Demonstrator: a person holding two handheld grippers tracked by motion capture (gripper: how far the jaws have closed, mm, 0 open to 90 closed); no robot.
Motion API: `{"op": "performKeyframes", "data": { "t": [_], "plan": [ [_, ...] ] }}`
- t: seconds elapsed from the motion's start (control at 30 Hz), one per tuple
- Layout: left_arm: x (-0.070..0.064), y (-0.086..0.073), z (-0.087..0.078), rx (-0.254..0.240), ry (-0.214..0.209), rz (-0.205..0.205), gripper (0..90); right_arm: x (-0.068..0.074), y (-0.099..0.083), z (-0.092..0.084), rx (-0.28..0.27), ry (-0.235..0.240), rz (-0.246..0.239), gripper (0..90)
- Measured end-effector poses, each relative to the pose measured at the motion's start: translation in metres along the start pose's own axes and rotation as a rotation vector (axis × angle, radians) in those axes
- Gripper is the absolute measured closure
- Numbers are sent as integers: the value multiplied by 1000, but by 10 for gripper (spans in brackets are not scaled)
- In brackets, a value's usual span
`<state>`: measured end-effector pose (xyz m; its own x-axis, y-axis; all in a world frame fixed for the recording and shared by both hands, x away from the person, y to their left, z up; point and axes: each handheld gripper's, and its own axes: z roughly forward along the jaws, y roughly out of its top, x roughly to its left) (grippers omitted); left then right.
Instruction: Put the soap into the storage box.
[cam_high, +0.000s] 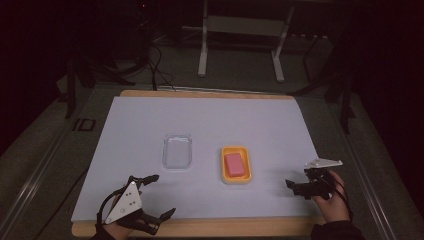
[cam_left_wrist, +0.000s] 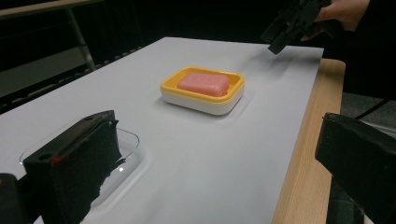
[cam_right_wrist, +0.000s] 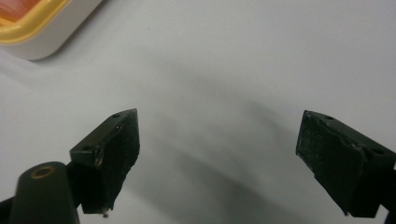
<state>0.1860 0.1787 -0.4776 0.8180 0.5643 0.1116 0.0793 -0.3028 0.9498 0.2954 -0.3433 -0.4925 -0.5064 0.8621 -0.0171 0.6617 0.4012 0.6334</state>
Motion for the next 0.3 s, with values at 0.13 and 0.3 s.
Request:
{"op": "performKeyframes", "data": {
  "t": [0.13, 0.3],
  "plan": [
    [-1, 0, 1, 6, -5, 4, 5, -1, -1, 3, -6, 5, -10, 128],
    [0, 0, 1, 5, -1, 4, 6, -2, -3, 5, -7, 9, -6, 127]
  ]
}}
